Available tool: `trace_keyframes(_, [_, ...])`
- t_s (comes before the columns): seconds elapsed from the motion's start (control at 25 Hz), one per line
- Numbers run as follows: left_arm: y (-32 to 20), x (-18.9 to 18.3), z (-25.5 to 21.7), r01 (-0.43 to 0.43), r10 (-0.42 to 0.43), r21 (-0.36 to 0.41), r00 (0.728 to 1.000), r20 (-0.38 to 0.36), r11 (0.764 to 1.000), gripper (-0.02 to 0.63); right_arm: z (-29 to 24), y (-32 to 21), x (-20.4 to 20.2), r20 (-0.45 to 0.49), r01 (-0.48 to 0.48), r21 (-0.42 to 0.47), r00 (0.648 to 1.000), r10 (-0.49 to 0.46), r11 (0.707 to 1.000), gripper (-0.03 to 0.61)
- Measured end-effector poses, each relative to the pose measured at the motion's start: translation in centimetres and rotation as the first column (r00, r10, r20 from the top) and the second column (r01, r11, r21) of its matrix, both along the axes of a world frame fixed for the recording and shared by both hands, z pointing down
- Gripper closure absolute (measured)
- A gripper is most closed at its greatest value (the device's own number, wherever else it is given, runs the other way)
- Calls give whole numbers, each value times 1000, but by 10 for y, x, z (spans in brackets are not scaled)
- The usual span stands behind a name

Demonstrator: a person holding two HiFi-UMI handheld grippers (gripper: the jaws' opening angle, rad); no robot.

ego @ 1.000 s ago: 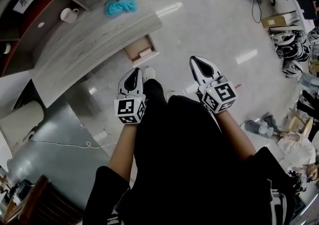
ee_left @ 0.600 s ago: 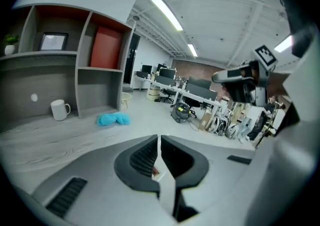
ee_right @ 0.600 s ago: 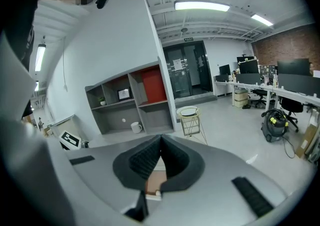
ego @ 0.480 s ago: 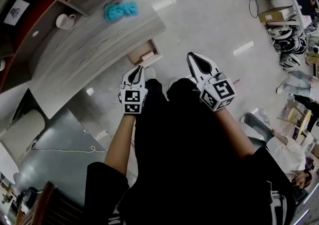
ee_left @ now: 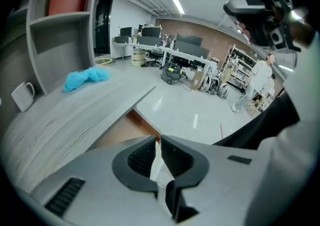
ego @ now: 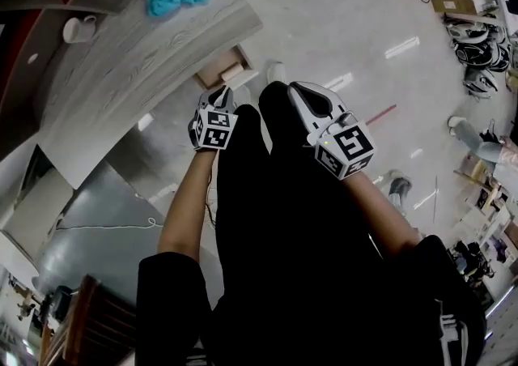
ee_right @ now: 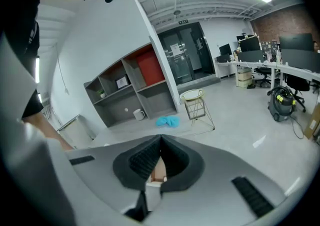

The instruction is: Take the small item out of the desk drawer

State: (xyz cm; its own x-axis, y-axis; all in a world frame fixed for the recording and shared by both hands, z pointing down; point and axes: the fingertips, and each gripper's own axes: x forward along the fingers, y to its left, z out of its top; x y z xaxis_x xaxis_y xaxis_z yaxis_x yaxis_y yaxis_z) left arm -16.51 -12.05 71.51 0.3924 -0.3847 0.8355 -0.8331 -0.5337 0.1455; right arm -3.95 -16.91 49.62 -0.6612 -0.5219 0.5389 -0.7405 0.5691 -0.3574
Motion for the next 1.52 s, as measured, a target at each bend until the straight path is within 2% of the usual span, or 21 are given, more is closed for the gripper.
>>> trace_keyframes(0.12, [-16,11,33,-45,45,-14,999,30,999,601,22,-8,5,19,20,-29,1000,-20,999,580])
trace_keyframes(0.28, [-36,12,61,-63,62,10,995,77,998,601,46,-6,6,36,63,-61,997,-61,996,580])
trace_keyframes(0.4, [-38,23,78,-91,94,-32,990,108,995,601,52,-8,16,54,59,-81,997,-55,995,580])
trace_keyframes(0.52, [-32,26,102,-75,87,-97,987,133,992,597,63,-6,22,67,70,-82,996,-64,994,580])
trace_keyframes(0.64, [-29,23,121,-44,66,-145,986,152,989,500,72,-8,30,74,78,-93,995,-71,993,580])
trace_keyframes(0.88, [-39,26,152,-110,142,-183,974,176,977,482,95,-21,51,49,58,-135,997,-52,989,580])
trace_keyframes(1.04, [-44,20,172,-185,231,-224,951,203,957,479,106,-35,66,40,4,-150,999,2,989,580])
trace_keyframes(1.32, [-44,26,202,-223,281,-282,942,185,933,473,127,-63,91,-60,-139,-143,989,132,980,580])
trace_keyframes(1.52, [-44,32,216,-242,305,-342,941,146,908,457,131,-79,112,-102,-244,-90,967,235,966,580])
